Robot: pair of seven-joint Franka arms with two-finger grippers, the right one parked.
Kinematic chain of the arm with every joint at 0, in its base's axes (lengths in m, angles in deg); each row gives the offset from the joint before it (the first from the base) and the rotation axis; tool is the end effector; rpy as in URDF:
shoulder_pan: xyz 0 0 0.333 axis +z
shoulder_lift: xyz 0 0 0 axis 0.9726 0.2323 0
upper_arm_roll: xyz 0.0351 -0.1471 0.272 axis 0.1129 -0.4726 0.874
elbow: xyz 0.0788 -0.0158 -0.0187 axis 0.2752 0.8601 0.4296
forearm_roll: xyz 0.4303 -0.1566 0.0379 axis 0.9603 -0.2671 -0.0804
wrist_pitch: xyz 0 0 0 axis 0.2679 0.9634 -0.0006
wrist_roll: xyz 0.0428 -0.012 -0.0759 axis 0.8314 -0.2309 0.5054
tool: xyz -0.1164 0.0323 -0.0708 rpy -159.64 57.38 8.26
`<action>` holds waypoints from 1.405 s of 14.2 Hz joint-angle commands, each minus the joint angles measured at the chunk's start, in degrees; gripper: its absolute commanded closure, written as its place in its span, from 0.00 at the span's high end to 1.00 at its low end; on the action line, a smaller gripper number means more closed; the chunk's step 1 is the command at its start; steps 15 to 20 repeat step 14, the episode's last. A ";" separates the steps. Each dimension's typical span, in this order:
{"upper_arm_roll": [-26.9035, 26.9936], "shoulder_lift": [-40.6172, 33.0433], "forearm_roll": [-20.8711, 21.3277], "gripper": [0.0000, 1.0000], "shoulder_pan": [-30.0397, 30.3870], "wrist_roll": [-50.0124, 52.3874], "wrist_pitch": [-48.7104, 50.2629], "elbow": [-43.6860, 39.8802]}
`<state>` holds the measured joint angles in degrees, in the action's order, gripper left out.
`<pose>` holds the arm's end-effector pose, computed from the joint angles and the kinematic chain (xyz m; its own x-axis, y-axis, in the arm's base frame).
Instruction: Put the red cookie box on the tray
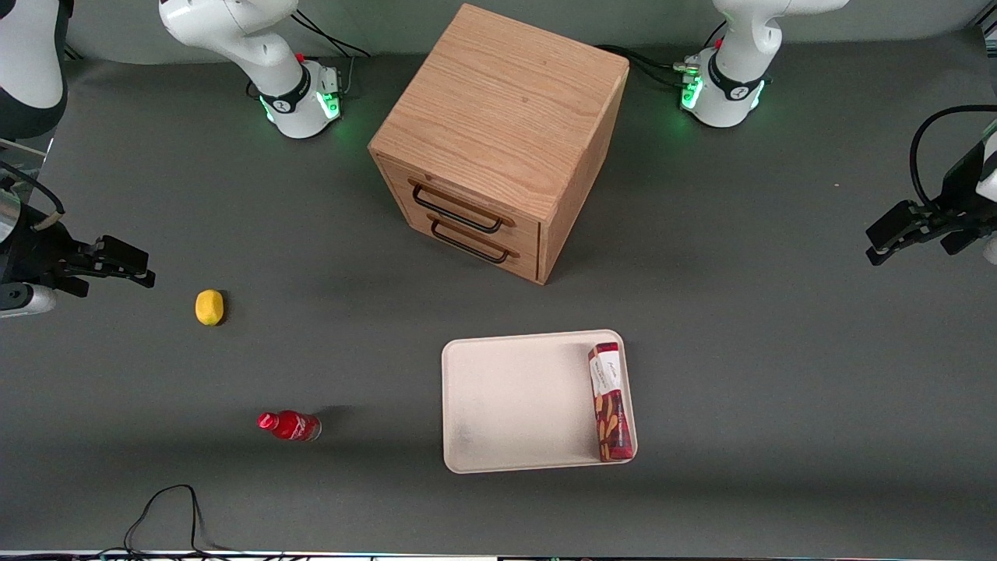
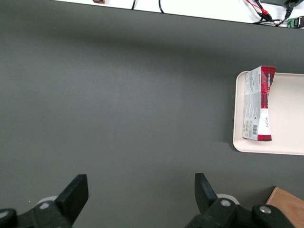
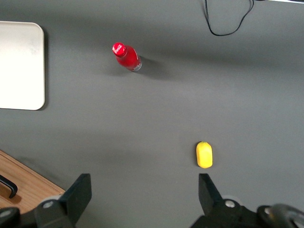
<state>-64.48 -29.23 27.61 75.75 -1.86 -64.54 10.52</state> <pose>0.6421 -0.0312 0.5947 0.9800 0.1264 0.1536 0.1290 -0.9916 -0.0073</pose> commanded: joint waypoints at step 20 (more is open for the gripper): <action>0.76 -1.69 -1.87 1.00 0.20 -3.26 10.39 -1.23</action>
